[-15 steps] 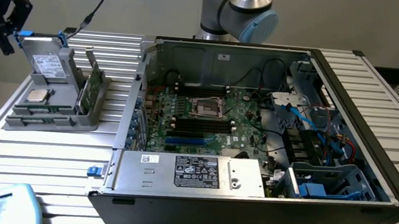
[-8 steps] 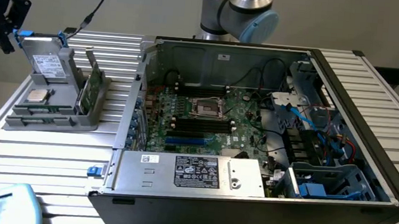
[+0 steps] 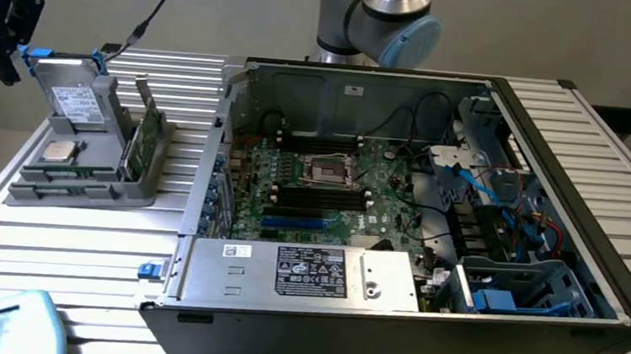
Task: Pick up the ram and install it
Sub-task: 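Pick up the ram and move it above insertion slot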
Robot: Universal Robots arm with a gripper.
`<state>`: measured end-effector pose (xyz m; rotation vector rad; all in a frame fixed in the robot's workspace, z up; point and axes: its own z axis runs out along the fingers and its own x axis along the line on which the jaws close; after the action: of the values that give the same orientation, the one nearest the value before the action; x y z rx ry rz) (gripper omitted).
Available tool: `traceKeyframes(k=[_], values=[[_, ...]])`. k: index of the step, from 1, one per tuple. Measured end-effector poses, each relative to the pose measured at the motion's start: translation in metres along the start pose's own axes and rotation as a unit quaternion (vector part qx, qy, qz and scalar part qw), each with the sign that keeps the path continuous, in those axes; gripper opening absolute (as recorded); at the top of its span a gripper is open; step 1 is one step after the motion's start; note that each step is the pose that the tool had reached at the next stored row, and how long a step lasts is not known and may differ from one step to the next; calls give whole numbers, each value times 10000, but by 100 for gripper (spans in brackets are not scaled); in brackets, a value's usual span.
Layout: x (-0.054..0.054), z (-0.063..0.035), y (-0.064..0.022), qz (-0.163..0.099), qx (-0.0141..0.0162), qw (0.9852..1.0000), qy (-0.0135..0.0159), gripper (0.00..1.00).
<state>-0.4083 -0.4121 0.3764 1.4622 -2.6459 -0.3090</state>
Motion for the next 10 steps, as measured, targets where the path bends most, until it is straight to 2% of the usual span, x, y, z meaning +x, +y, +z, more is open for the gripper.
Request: traceKeyframes(k=[3, 4, 5, 7, 10], values=[[0, 1, 1, -268, 3, 9996, 59, 11], [0, 1, 1, -357, 16, 9993, 70, 11], [1, 0, 1, -431, 50, 9990, 67, 11], [3, -1, 0, -544, 180, 9984, 17, 11], [5, -1, -3, -678, 412, 9968, -88, 11]])
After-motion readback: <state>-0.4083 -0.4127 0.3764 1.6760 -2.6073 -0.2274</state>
